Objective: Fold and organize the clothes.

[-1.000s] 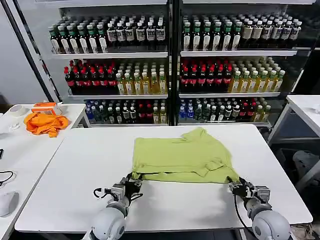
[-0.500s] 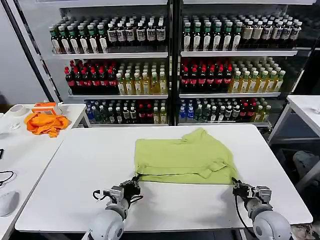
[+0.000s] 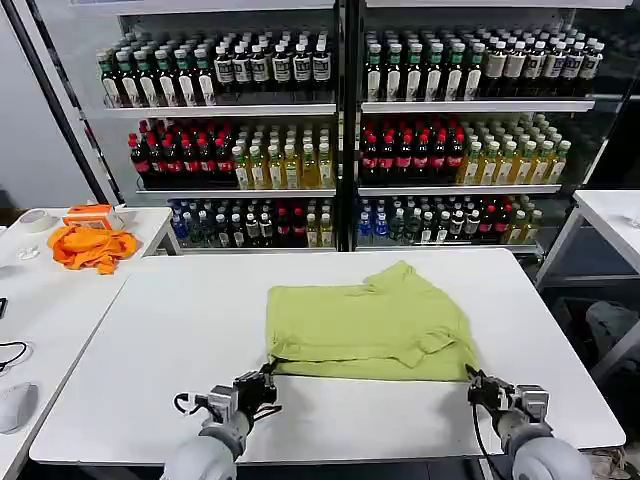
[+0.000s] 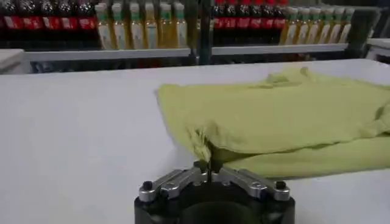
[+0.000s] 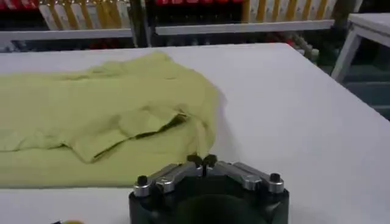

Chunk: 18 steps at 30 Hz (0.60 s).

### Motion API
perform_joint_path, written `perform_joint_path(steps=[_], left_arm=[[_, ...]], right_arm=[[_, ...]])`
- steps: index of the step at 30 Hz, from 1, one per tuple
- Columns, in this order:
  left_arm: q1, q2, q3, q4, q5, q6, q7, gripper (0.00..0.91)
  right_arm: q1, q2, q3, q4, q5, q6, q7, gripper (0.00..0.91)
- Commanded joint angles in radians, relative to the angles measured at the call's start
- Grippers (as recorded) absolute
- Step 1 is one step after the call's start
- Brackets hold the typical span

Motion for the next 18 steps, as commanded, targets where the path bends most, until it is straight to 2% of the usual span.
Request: perform_joint_path(steps=[1, 11, 12, 13, 14, 15, 16, 17, 18], left_arm=[[0.219, 0.078, -0.082, -0.178, -0.002, 0.0, 0.007, 0.03], [0.399, 0.1, -0.162, -0.288, 0.006, 0.0, 0.0, 0.02], [0.411, 0.099, -0.167, -0.297, 0.015, 0.0, -0.001, 0.02], [0.433, 0.098, -0.169, -0.306, 0.033, -0.001, -0.001, 0.02], [0.445, 0.098, -0.17, -0.307, 0.042, -0.003, -0.001, 0.02], [0.458, 0.096, -0.17, -0.311, 0.059, -0.003, -0.001, 0.02], [0.467, 0.094, -0.172, -0.313, 0.07, 0.0, -0.002, 0.02], [0.471, 0.093, -0.175, -0.315, 0.071, 0.006, -0.002, 0.091], [0.476, 0.094, -0.177, -0.32, 0.071, 0.016, -0.001, 0.383]], right_arm=[[-0.179, -0.006, 0.005, 0.146, -0.04, 0.001, 0.001, 0.0], [-0.33, 0.024, 0.004, 0.216, -0.114, -0.018, 0.003, 0.0], [-0.335, 0.024, 0.006, 0.221, -0.127, -0.035, 0.004, 0.131], [-0.341, 0.023, 0.007, 0.224, -0.17, -0.05, -0.003, 0.423], [-0.343, 0.023, 0.007, 0.226, -0.179, -0.058, -0.004, 0.756], [-0.343, 0.024, 0.008, 0.226, -0.192, -0.06, -0.005, 0.907], [-0.34, 0.025, 0.011, 0.227, -0.195, -0.059, -0.006, 0.907], [-0.339, 0.026, 0.013, 0.227, -0.195, -0.06, -0.006, 0.907], [-0.334, 0.026, 0.017, 0.229, -0.195, -0.059, -0.006, 0.907]])
